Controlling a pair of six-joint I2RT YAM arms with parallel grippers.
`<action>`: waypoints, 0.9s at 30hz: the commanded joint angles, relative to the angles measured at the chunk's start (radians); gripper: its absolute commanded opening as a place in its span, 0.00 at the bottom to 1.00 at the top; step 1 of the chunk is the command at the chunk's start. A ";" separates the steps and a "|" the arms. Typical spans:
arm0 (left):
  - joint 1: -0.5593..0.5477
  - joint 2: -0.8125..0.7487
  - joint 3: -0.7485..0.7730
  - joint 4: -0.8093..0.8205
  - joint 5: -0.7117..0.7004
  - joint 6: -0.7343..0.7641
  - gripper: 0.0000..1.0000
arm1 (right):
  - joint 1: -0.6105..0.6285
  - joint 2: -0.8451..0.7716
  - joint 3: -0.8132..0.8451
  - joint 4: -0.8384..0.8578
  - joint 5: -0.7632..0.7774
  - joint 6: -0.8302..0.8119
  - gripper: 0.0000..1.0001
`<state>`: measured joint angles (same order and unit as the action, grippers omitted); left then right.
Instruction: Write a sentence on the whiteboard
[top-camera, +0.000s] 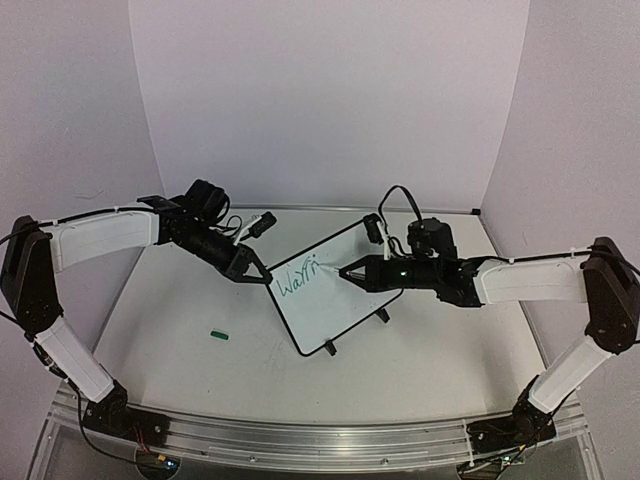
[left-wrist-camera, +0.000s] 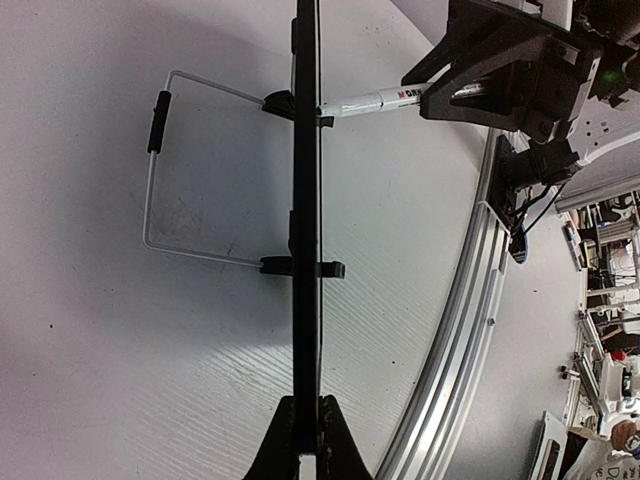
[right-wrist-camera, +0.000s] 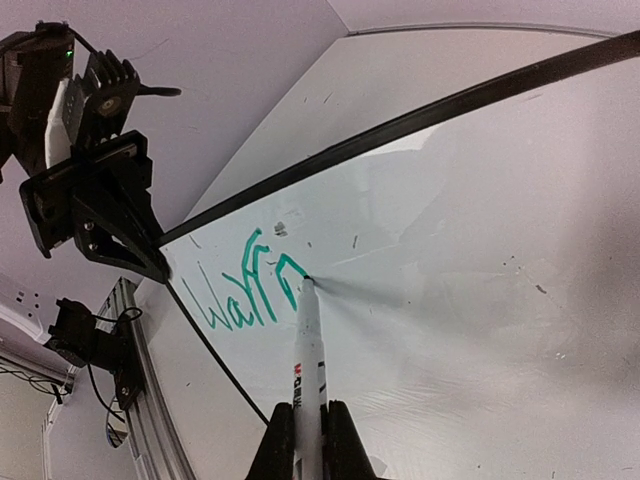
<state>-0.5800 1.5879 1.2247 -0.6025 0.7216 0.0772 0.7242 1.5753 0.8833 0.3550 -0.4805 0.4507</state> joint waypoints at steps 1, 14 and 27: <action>-0.040 0.010 0.018 -0.039 -0.005 0.052 0.00 | -0.009 -0.009 -0.016 0.002 0.021 0.009 0.00; -0.040 0.006 0.017 -0.039 -0.008 0.052 0.00 | -0.008 -0.044 -0.054 -0.005 0.027 0.012 0.00; -0.040 0.009 0.017 -0.037 -0.009 0.053 0.00 | -0.011 -0.177 -0.035 -0.045 -0.009 -0.003 0.00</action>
<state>-0.5840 1.5879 1.2264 -0.6014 0.7216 0.0824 0.7185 1.4597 0.8337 0.3191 -0.4871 0.4540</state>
